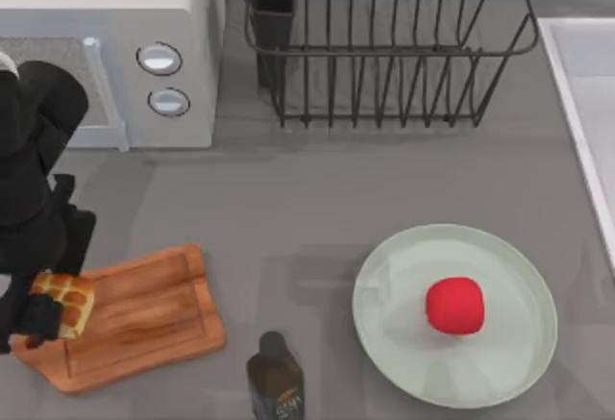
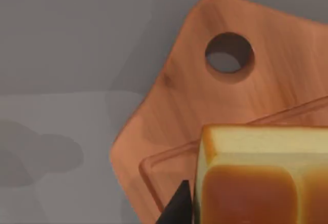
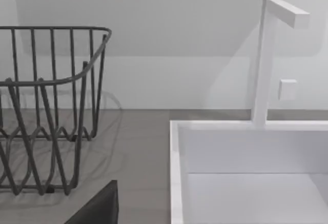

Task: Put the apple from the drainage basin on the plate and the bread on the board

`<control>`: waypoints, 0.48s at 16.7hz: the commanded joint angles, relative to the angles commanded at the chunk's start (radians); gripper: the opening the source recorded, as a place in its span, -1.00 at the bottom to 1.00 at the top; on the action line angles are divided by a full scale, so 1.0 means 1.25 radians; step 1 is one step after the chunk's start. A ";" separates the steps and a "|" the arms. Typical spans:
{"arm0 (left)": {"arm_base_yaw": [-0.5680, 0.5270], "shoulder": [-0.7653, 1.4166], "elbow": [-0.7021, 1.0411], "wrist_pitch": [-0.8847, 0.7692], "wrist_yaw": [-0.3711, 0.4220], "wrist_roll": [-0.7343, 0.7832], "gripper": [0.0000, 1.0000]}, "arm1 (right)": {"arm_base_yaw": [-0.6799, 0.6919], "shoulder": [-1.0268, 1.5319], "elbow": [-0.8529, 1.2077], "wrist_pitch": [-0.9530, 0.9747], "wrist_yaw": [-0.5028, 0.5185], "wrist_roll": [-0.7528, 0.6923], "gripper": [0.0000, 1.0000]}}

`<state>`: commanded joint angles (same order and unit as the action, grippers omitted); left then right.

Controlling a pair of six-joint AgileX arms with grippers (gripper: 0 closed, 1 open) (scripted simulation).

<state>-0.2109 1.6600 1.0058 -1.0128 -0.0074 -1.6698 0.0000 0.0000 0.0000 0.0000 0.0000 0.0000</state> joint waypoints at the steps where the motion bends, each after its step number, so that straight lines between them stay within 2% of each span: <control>1: -0.019 -0.010 0.003 0.004 0.001 -0.046 -1.00 | 0.000 0.000 0.000 0.000 0.000 0.000 1.00; 4: -0.066 -0.036 0.013 0.015 0.001 -0.150 -1.00 | 0.000 0.000 0.000 0.000 0.000 0.000 1.00; 8: -0.090 -0.051 0.019 0.021 0.000 -0.194 -1.00 | 0.000 0.000 0.000 0.000 0.000 0.000 1.00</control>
<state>-0.3230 1.5960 1.0301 -0.9863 -0.0074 -1.9128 0.0000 0.0000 0.0000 0.0000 0.0000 0.0000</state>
